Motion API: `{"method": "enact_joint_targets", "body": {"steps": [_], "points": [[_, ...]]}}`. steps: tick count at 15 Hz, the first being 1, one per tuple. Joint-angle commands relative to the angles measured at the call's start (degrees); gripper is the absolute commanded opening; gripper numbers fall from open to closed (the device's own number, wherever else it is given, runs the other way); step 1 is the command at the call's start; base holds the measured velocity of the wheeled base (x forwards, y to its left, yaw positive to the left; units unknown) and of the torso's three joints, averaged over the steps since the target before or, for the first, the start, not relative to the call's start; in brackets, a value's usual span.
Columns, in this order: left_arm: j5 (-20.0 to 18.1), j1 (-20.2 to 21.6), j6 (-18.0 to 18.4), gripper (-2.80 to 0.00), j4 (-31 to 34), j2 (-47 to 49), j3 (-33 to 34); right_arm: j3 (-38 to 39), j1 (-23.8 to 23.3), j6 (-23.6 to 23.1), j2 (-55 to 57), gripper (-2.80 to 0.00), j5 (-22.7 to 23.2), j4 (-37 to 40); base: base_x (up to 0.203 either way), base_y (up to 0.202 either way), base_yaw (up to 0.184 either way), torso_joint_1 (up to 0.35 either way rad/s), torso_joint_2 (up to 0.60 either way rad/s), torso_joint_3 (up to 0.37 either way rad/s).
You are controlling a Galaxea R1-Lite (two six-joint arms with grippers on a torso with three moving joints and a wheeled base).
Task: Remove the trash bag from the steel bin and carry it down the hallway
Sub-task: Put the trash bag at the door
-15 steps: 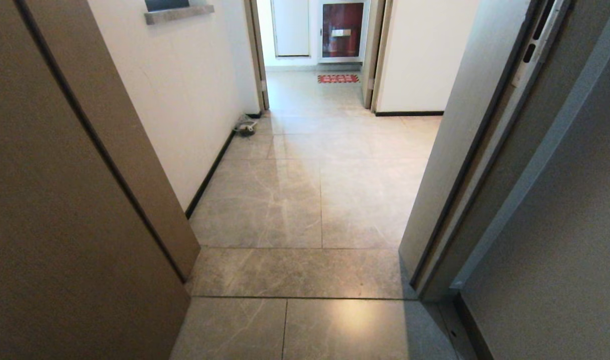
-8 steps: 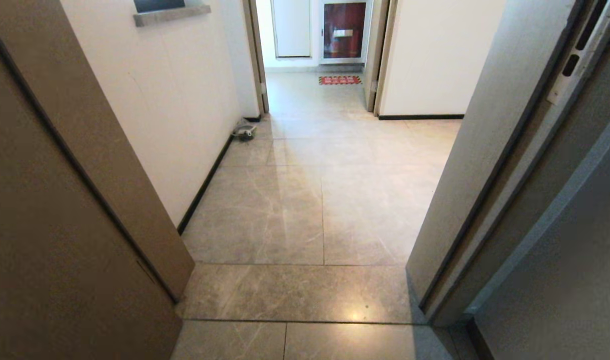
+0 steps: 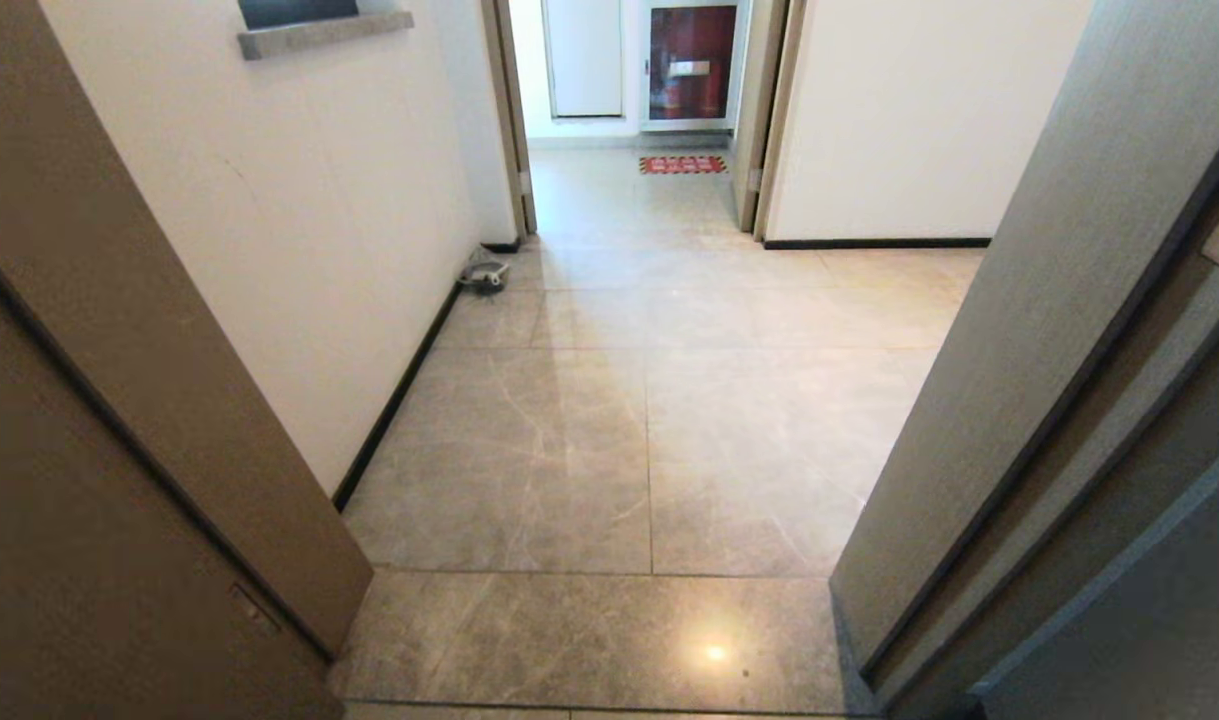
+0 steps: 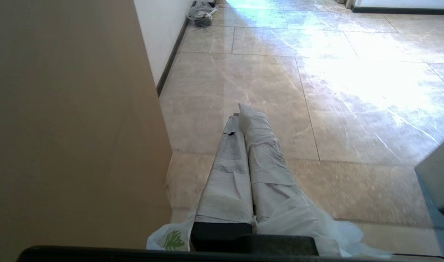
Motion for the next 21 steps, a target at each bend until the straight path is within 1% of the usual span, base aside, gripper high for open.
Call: {"method": "enact_joint_targets", "body": {"steps": [1, 9, 11, 12, 21], "points": [[0.0, 0.0, 0.0, -2.8, 0.0, 0.1, 0.0, 2.2, 0.0, 0.0, 0.0, -2.8, 0.0, 0.0, 0.188, 0.0, 0.001, 0.002, 0.01, 0.0], [0.0, 0.0, 0.0, -2.8, 0.0, 0.1, 0.0, 2.2, 0.0, 0.0, 0.0, -2.8, 0.0, 0.0, 0.193, 0.0, 0.0, 0.003, 0.0, 0.003], [-0.2, 0.0, 0.6, -2.8, 0.1, 0.1, 0.0, 2.2, 0.0, 0.1, 0.0, -2.8, 0.0, 0.0, 0.174, 0.0, 0.0, 0.002, 0.0, 0.004], [-0.2, 0.0, 0.5, -2.8, -0.1, 0.1, 0.1, 2.1, 0.0, 0.0, 0.0, -2.8, 0.0, 0.0, 0.098, 0.0, -0.001, 0.002, 0.01, 0.002], [-0.2, -0.1, 0.5, -2.8, -0.2, 0.1, 0.1, 2.1, 0.0, 0.1, 0.0, -2.8, 0.0, 0.0, 0.0, 0.0, 0.0, 0.0, 0.0, 0.0]]}}
